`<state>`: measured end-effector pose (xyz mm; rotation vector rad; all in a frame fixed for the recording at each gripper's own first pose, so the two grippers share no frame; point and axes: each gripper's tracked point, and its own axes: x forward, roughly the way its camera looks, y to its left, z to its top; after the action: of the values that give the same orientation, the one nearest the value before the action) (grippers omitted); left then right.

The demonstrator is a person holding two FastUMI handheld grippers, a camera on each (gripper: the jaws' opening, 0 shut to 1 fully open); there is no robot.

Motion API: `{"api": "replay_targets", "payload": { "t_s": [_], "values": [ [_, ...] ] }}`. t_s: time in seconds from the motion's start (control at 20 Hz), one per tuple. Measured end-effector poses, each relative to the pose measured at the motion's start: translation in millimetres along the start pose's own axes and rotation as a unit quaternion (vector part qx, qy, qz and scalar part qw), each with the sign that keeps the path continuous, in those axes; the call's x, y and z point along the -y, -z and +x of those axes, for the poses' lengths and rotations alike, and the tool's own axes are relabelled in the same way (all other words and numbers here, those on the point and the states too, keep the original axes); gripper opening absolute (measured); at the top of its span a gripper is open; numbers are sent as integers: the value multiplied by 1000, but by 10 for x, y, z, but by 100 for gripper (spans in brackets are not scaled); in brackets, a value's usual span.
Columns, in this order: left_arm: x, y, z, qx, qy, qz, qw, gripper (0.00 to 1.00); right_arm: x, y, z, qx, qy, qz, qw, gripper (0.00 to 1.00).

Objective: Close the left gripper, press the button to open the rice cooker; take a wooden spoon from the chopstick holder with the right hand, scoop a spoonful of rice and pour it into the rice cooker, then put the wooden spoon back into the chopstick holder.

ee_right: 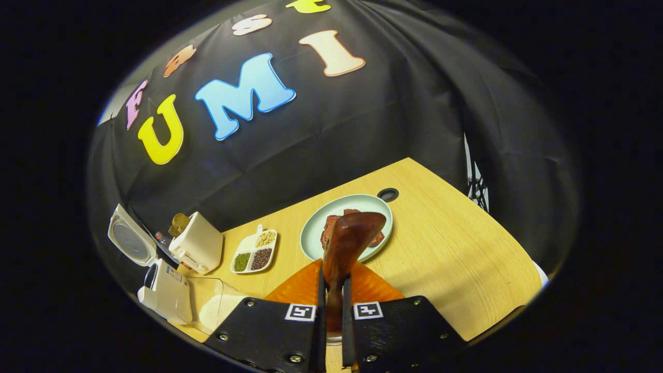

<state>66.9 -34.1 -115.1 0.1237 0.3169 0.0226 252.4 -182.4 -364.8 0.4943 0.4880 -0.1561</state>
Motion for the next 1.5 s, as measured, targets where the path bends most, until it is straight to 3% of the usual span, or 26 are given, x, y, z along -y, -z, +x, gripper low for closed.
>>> {"api": "replay_targets", "payload": {
  "t_s": [0.3,0.55,0.8,0.85,0.95,1.0,1.1,1.15,1.2,1.25,1.5],
  "values": [
    [-99,-95,-2,15,-7,-17,1000,99,-254,-398,-416,31,-19,-41,998,12],
    [-196,-263,-2,38,-10,-45,998,99,-1147,-680,-832,38,-101,-85,991,12],
    [-405,-309,-29,54,-10,-73,996,98,-1949,-431,-752,8,-150,-117,982,12],
    [-443,-302,-2,56,-5,-76,996,91,-2072,-331,-705,-1,-151,-130,980,12],
    [-560,-268,30,53,3,-75,996,99,-2281,-91,-614,-18,-147,-152,977,12],
    [-632,-275,50,59,4,-75,995,95,-2378,42,-527,-23,-142,-167,975,12],
    [-768,-231,142,56,11,-83,995,98,-2455,319,-376,-40,-122,-199,972,12],
    [-830,-208,163,56,18,-94,994,91,-2453,447,-284,-49,-107,-213,970,12],
    [-909,-183,205,56,21,-102,993,95,-2463,566,-193,-56,-96,-226,968,12],
    [-1011,-150,245,55,22,-108,992,90,-2444,674,-110,-66,-82,-241,965,12],
    [-1383,26,426,57,32,-113,991,89,-2236,1009,123,-91,-19,-295,951,12]
  ]
}}
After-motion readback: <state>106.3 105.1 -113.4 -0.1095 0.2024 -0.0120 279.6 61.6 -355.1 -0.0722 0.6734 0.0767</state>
